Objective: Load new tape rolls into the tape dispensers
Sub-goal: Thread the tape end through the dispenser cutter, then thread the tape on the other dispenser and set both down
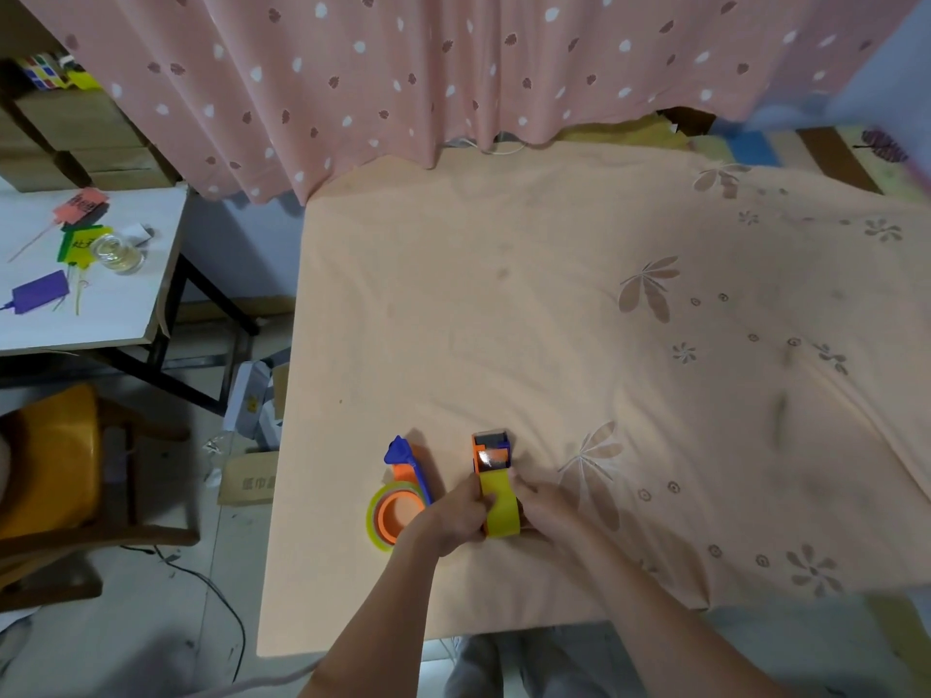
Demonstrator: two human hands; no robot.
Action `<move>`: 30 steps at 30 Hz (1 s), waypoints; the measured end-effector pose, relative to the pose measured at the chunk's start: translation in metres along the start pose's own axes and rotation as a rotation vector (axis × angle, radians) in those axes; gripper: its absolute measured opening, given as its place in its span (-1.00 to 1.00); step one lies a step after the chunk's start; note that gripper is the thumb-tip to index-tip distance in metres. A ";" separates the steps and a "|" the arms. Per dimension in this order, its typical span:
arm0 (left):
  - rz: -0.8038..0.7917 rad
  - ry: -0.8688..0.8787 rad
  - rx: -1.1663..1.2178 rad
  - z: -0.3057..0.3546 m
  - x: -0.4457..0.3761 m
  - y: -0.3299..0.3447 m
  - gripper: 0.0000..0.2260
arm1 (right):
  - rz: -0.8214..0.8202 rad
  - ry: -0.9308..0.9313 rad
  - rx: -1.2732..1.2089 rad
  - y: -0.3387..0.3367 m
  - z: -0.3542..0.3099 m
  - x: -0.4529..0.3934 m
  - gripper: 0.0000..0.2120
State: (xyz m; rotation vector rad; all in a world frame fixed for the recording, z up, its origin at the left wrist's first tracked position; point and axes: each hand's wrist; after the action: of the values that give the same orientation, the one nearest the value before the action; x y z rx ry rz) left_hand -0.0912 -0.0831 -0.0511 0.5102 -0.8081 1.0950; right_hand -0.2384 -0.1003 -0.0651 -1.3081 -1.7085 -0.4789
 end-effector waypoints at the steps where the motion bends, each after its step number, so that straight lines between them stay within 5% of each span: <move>1: -0.001 0.005 0.007 0.000 0.000 0.000 -0.65 | 0.000 -0.008 0.022 0.000 0.000 0.001 -0.41; 9: 0.073 -0.043 -0.041 -0.001 -0.004 0.003 -0.69 | 0.080 0.014 0.364 0.004 -0.018 0.009 -0.38; 14: 0.150 -0.056 -0.050 0.006 0.006 0.004 -0.71 | 0.195 -0.049 0.390 0.005 -0.033 0.018 -0.55; 19: 0.468 -0.033 -0.028 0.011 0.024 -0.024 -0.70 | 0.444 -0.305 0.320 0.023 -0.065 0.030 -0.78; 26: 0.820 -0.087 0.031 -0.030 0.050 -0.072 -0.76 | 0.185 -0.367 0.525 0.090 -0.082 0.029 -0.71; 30: 0.737 -0.239 0.069 -0.053 0.055 -0.087 -0.64 | 0.137 -0.299 0.688 0.117 -0.070 0.019 -0.59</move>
State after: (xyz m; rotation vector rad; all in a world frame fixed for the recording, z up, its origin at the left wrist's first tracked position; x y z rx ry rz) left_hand 0.0187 -0.0470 -0.0389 0.4093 -1.2198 1.7641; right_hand -0.1039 -0.0991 -0.0380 -0.9980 -1.7757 0.3849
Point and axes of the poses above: each hand's wrist, its own x-axis away from the middle knuckle, its own y-axis out of the palm, z = x × y, and after that the axes turned 1 degree about -x, right-handed
